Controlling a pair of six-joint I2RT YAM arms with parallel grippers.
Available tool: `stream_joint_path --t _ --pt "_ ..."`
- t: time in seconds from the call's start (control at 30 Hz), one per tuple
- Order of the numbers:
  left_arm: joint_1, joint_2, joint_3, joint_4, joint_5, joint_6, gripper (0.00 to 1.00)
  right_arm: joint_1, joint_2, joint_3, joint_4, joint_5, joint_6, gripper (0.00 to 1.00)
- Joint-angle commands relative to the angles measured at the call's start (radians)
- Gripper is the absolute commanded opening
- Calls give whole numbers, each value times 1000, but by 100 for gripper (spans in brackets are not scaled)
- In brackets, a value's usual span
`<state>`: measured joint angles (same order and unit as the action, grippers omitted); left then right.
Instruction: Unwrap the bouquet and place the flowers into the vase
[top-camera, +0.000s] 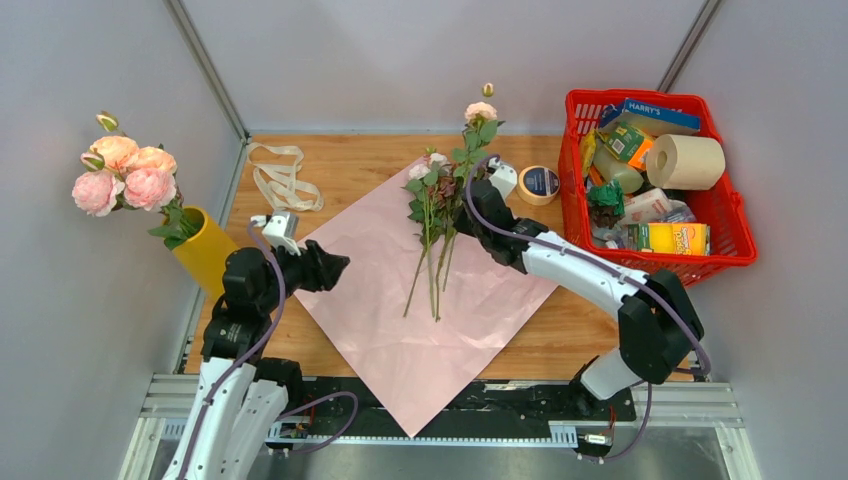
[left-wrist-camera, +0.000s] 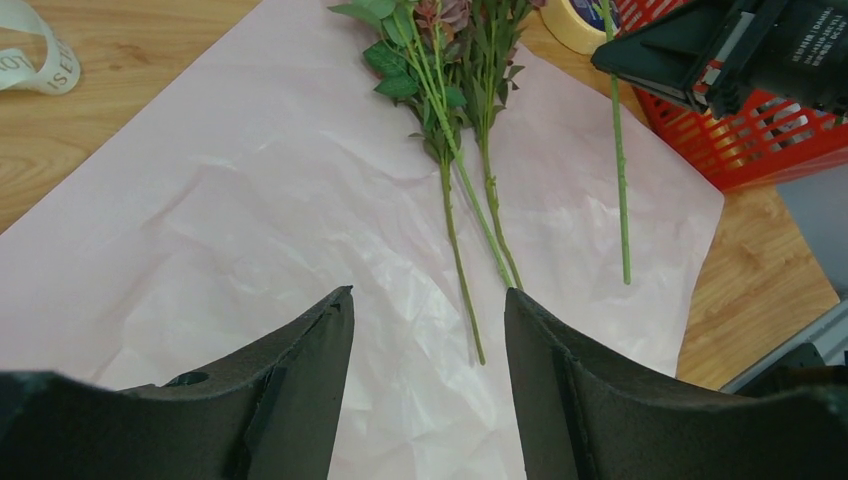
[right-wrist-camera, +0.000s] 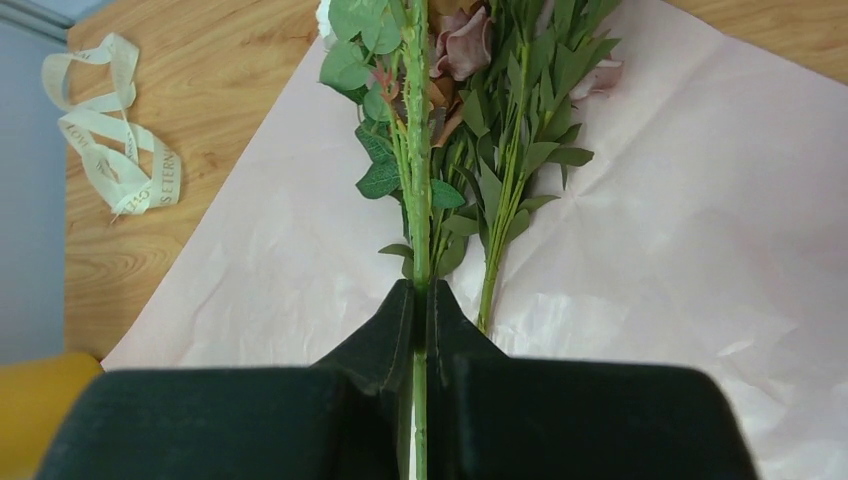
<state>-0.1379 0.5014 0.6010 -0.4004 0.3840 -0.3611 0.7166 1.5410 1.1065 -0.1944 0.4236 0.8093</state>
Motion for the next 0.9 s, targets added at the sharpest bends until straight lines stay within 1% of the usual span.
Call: stream_joint_path --t 0.0,0.2,0.3,0.37,0.4,0.47,0.53,0.67,0.73,0.8,0.87 --pt "-2 14 13 41 36 1 66 1 -88 -31 84 -74 -133 0" --pt "-2 57 55 104 139 -81 66 3 -185 -54 115 -167 -188 0" --pt "-5 87 95 114 177 -91 66 3 -231 -85 156 -229 -194 0" --pt "-3 107 138 114 200 -95 66 1 -260 -105 185 -293 -203 0" --pt "-2 115 166 114 208 -98 66 6 -269 -117 228 -333 -214 0" --pt "-3 132 199 123 230 -111 66 20 -289 -138 289 -446 -249 0" --pt "-3 147 221 150 260 -136 66 47 -308 -149 320 -488 -284 0" --pt "-5 181 229 279 340 -238 66 87 -360 -223 438 -575 -335 0" --pt "-18 196 227 349 357 -300 65 106 -383 -256 496 -618 -344 0" --pt "-46 210 221 441 343 -340 65 125 -400 -280 538 -651 -343 0" --pt "-74 224 220 478 314 -355 65 151 -410 -290 564 -652 -338 0"
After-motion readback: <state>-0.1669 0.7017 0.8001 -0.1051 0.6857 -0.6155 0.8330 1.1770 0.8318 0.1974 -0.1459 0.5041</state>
